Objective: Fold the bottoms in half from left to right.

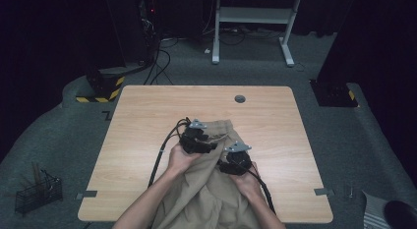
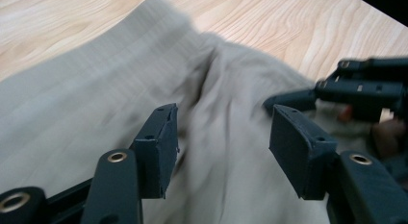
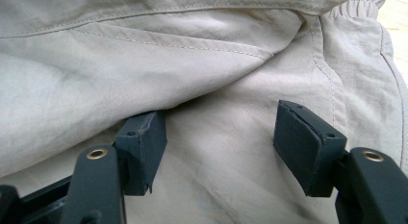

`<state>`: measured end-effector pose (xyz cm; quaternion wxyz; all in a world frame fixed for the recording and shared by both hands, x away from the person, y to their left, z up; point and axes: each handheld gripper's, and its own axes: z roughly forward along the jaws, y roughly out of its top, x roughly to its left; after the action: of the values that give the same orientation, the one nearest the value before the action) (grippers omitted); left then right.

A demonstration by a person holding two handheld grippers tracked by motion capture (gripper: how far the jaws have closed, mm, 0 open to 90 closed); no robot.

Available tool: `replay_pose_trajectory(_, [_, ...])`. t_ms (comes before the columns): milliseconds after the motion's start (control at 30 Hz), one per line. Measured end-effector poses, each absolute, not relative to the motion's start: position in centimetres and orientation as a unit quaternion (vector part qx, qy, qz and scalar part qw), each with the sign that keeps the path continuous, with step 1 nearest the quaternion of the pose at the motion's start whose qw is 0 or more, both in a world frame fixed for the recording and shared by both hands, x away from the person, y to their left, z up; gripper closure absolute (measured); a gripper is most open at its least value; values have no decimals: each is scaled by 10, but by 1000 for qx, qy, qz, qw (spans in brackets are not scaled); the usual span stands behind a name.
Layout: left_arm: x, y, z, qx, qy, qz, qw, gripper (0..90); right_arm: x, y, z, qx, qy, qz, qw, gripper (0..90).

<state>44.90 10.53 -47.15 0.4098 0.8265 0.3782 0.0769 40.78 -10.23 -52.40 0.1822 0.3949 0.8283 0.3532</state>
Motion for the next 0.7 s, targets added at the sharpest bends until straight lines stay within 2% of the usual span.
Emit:
replay_pose_trajectory(300, [412,150,-482,812,407,65,413,411,408,-102,-524,395,828,353,182,357])
replay_pose_trajectory(567, [395,151,-499,813,412,66,406,483,396,-107,-517,382,834,351,190,345])
replay_pose_trajectory(700, [396,146,-504,819,410,71,396,476,388,-119,-514,367,845,348,173,342])
